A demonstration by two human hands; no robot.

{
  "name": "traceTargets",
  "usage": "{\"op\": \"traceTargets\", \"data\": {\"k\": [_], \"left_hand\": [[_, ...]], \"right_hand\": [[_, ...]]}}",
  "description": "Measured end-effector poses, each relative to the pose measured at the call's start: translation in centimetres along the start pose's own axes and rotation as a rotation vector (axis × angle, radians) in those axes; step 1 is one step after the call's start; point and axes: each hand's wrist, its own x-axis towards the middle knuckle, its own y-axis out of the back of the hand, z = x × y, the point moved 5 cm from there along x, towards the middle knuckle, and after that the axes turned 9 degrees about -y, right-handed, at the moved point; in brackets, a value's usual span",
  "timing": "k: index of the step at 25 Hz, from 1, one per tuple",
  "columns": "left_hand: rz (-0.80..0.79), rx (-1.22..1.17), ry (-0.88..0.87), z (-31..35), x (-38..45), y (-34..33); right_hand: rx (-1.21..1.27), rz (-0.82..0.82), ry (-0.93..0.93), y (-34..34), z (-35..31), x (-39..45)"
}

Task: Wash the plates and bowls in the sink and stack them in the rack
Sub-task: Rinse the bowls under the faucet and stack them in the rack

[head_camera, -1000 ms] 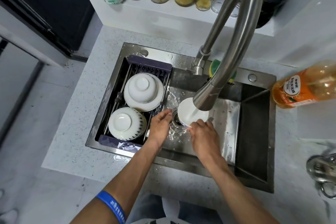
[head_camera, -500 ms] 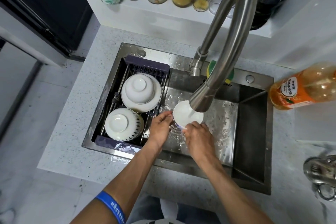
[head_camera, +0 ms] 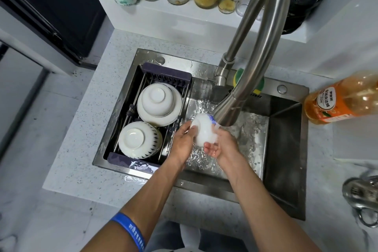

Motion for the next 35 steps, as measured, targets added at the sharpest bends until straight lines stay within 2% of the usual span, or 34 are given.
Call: {"op": "traceTargets", "data": {"k": [5, 9, 11, 13, 15, 18, 21, 25, 28, 35], "left_hand": [[-0.086, 0.014, 0.050, 0.2, 0.3, -4.4], [-0.083, 0.103, 0.064, 0.6, 0.3, -6.7], [-0.047, 0.010, 0.147, 0.7, 0.4, -7.0], [-0.039, -0.236, 0.277, 0.7, 0.3, -6.8], [-0.044, -0.390, 0.304, 0.9, 0.3, -5.8], [-0.030, -0.300, 0.242, 0.8, 0.2, -3.7], [-0.024, -0.261, 0.229, 0.6, -0.3, -2.6], [0.012, -0.227, 0.214, 0.7, -0.3, -1.0], [0.031, -0.182, 0.221, 0.5, -0.2, -0.4], [-0.044, -0.189, 0.201, 0.5, -0.6, -0.5]], "right_hand": [[0.209, -0.031, -0.080, 2.6, 0.8, -1.3], [0.215, -0.048, 0.024, 4.1, 0.3, -2.8], [-0.065, -0.012, 0.270, 4.5, -0.1, -3.2], [-0.596, 0.116, 0.682, 3.7, -0.2, -3.5], [-1.093, 0.253, 1.012, 2.4, 0.3, -3.4], [-1.396, 0.459, 1.199, 2.3, 1.0, -4.1], [-1.470, 0.464, 1.241, 1.4, 1.9, -4.8], [-1.475, 0.480, 1.142, 1.0, 1.1, -4.4], [-1.545, 0.506, 1.183, 0.5, 1.8, -4.7], [-1.438, 0.499, 1.259, 0.7, 1.5, -5.6]]}}
